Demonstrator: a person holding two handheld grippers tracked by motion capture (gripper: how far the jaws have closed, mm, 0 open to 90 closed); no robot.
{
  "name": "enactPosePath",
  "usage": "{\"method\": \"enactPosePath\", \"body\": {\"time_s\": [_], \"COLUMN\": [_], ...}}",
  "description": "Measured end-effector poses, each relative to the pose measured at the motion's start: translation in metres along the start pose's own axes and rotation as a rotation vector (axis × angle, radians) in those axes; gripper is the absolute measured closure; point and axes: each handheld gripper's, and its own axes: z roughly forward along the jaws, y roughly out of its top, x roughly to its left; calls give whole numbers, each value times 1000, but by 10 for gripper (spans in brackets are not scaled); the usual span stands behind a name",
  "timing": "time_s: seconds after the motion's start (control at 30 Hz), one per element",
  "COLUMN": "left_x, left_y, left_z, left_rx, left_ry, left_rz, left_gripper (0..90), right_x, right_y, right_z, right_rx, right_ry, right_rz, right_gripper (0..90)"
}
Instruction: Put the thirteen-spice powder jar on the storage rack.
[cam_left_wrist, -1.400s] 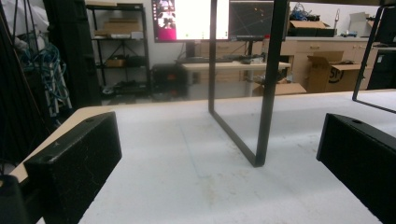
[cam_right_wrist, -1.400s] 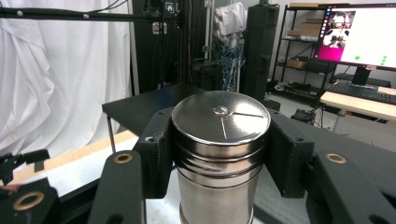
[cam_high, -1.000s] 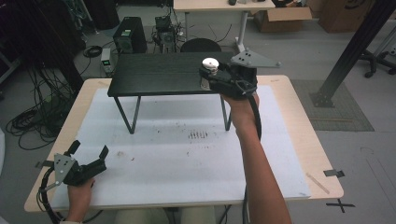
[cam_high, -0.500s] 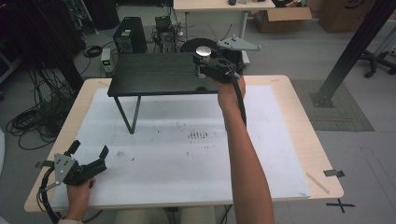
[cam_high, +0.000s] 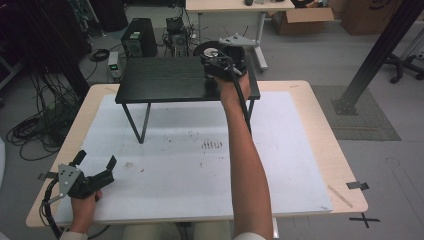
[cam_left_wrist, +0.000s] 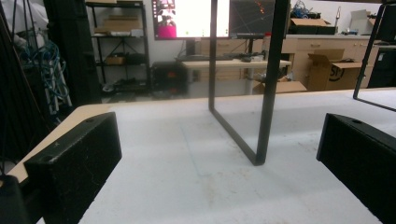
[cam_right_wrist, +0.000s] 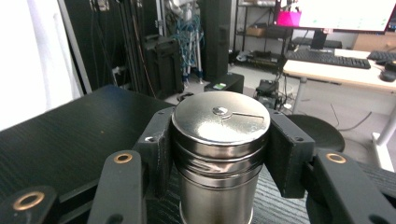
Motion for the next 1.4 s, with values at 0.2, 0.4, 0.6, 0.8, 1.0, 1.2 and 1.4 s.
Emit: {"method": "enactPosePath", "body": {"time_s": [0.2, 0.4, 0.6, 0.8, 1.0, 1.2, 1.4], "left_x": [0, 0, -1, -1, -1, -1, -1], "left_y": [0, 0, -1, -1, -1, -1, -1], "left_z": [0, -1, -1, -1, -1, -2, -2], "left_rx": [-5, -9, -13, -12, -14, -16, -16], "left_ry": [0, 1, 2, 3, 4, 5, 6], "left_rz": [-1, 1, 2, 4, 5, 5, 5], "left_gripper": [2, 3, 2, 2, 3, 2, 2], "right_x": [0, -2, -3, -3, -4, -4, -7], "right_y": [-3, -7, -8, -6, -4, -5, -7], "right_z": [5, 6, 4, -3, -11, -17, -28], "right_rx": [28, 44, 24, -3, -14, -26, -43], "right_ry": [-2, -8, 0, 11, 31, 49, 49], "right_rz": [2, 10, 24, 22, 23, 42, 76], "right_gripper": [488, 487, 469, 407, 317, 241, 81]}}
